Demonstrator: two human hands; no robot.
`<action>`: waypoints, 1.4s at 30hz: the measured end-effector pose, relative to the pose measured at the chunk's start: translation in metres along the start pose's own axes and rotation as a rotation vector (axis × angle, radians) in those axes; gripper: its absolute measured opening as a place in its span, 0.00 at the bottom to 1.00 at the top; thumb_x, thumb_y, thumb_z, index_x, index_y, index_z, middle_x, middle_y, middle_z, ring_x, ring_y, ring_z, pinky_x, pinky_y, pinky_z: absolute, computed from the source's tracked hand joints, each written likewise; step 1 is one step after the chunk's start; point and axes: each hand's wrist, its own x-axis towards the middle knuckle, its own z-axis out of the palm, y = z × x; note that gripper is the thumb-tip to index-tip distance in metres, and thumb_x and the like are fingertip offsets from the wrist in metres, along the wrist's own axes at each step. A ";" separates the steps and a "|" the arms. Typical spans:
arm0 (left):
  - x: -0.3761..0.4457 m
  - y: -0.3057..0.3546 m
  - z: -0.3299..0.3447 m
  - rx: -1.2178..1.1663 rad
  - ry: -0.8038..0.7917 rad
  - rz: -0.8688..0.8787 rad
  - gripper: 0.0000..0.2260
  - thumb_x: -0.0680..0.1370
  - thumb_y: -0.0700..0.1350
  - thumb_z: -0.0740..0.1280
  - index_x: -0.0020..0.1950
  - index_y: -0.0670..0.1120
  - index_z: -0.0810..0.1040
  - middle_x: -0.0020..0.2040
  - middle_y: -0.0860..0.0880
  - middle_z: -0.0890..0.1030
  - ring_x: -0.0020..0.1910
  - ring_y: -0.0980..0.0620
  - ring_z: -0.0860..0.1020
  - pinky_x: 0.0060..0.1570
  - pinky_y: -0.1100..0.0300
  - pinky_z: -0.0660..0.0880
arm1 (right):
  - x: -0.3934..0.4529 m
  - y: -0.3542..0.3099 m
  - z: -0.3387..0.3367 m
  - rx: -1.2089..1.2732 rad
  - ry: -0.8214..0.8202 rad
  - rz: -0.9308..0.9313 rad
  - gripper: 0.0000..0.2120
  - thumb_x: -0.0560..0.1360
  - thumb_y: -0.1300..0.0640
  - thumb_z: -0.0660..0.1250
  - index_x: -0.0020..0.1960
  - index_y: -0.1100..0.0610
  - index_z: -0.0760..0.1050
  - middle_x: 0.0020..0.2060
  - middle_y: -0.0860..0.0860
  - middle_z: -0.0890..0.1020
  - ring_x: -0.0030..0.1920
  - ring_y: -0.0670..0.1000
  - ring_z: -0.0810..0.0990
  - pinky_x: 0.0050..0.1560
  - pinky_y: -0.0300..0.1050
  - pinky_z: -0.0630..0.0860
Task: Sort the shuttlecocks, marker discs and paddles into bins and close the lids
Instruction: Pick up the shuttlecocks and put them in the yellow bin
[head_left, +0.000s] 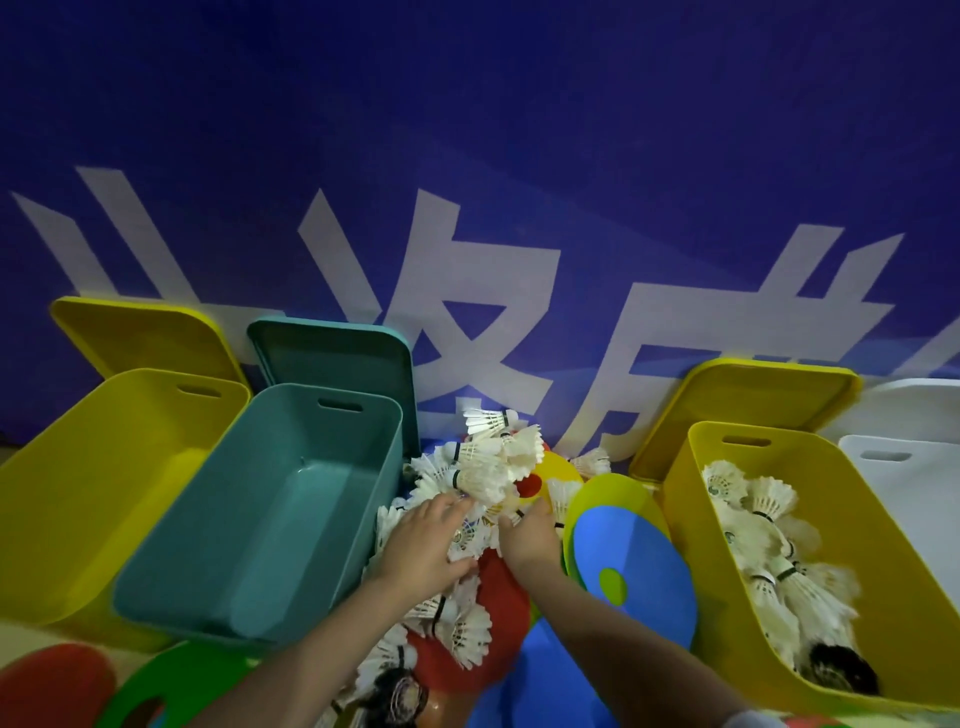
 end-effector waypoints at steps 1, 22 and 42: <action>0.000 0.001 0.000 0.007 0.003 -0.010 0.36 0.73 0.61 0.65 0.76 0.53 0.55 0.71 0.52 0.63 0.69 0.50 0.65 0.67 0.56 0.64 | 0.001 0.002 0.003 0.061 0.024 -0.015 0.31 0.77 0.52 0.65 0.73 0.63 0.57 0.67 0.60 0.70 0.64 0.61 0.73 0.59 0.50 0.72; -0.024 0.041 -0.045 -0.706 0.341 -0.090 0.26 0.73 0.50 0.73 0.68 0.59 0.69 0.61 0.60 0.70 0.60 0.71 0.67 0.57 0.70 0.66 | -0.029 0.024 -0.056 0.462 0.044 -0.328 0.16 0.74 0.48 0.69 0.60 0.52 0.77 0.49 0.47 0.80 0.47 0.48 0.79 0.45 0.44 0.77; 0.036 0.282 -0.007 -0.831 0.162 0.017 0.24 0.72 0.49 0.74 0.67 0.50 0.73 0.56 0.54 0.74 0.52 0.67 0.73 0.48 0.78 0.67 | -0.027 0.224 -0.277 0.634 0.413 -0.144 0.14 0.78 0.54 0.63 0.63 0.53 0.72 0.42 0.49 0.77 0.41 0.47 0.77 0.36 0.41 0.71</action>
